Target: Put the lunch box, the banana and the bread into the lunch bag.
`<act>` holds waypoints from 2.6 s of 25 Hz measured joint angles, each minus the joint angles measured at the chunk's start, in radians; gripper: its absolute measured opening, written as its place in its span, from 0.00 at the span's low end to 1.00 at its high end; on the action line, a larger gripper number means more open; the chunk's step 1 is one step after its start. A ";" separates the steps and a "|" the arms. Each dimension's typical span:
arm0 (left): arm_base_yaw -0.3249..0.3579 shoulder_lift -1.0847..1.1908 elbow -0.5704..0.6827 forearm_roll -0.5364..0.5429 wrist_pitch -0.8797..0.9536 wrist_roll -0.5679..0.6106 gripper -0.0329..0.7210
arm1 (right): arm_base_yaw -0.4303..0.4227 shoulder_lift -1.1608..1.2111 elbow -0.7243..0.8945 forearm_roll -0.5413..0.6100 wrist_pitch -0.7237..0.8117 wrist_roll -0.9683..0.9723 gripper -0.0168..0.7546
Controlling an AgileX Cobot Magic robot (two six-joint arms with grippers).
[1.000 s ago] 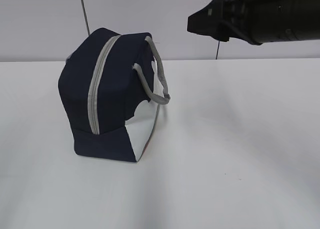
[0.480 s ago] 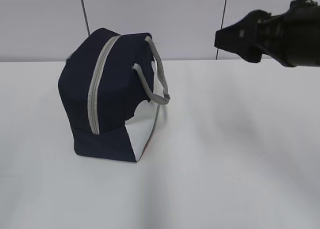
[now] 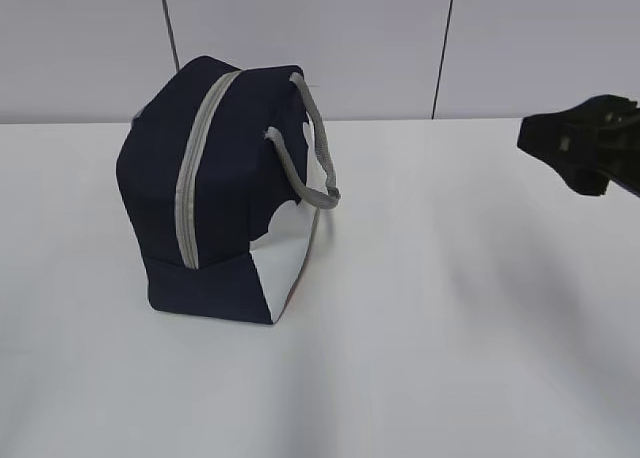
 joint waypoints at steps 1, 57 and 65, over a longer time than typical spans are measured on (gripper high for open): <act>0.000 0.000 0.000 0.000 0.000 0.000 0.52 | 0.000 -0.008 0.014 0.003 0.012 0.002 0.64; 0.000 0.000 0.000 -0.002 -0.001 0.000 0.37 | -0.145 -0.733 -0.063 1.846 1.140 -2.121 0.64; 0.000 0.000 0.000 -0.002 -0.001 0.000 0.36 | -0.185 -0.906 0.055 1.817 1.195 -2.106 0.64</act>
